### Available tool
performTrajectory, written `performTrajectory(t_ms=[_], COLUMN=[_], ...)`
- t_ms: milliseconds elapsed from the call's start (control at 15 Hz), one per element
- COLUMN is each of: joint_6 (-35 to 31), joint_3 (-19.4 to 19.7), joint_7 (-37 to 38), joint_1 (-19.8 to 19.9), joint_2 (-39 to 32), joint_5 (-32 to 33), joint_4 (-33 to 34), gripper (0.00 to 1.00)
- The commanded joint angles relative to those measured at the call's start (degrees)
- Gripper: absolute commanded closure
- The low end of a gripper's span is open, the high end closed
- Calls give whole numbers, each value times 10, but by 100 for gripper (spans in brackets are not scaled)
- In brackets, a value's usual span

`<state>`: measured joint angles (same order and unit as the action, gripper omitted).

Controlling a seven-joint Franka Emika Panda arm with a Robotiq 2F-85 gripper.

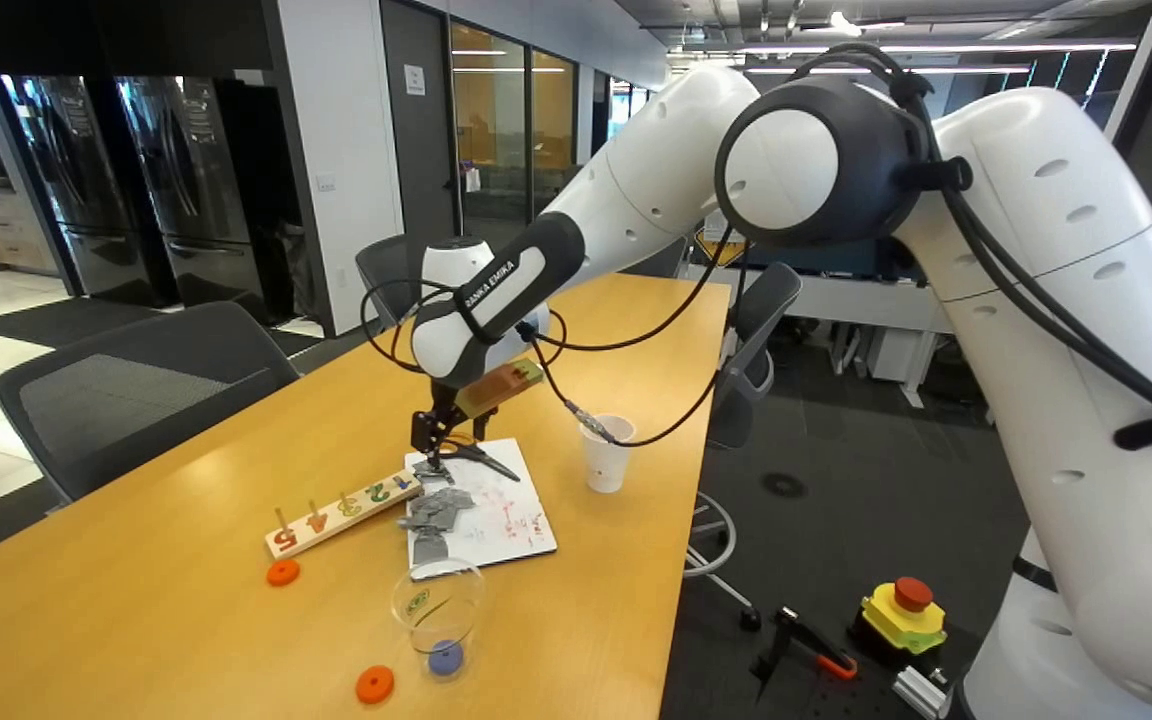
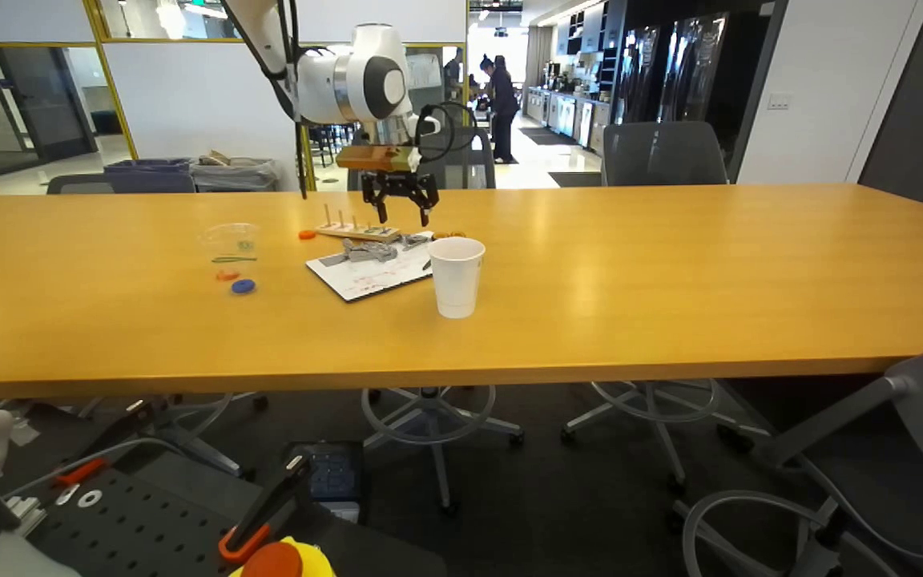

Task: Put the blue ring in the blue cup and orange ring in the white cup

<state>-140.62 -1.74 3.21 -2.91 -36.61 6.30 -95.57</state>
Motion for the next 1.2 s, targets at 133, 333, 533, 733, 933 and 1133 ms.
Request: performTrajectory(t_ms=[133,333,533,733,933,1133], joint_6=[2,19,32,12,-2,-20], joint_3=[-63,-100,-125,-138,-150,-157], joint_7=[-108,-162,-192,-209,-222,-225], joint_1=[-6,-10,-26,-48,-71,-93], joint_2=[32,58,92,123,152,174], joint_5=[-22,-32,-32,-19,-11,3], joint_4=[-27,-63,-112,-166,-218,-264], gripper=[0,0,0,0,0,0])
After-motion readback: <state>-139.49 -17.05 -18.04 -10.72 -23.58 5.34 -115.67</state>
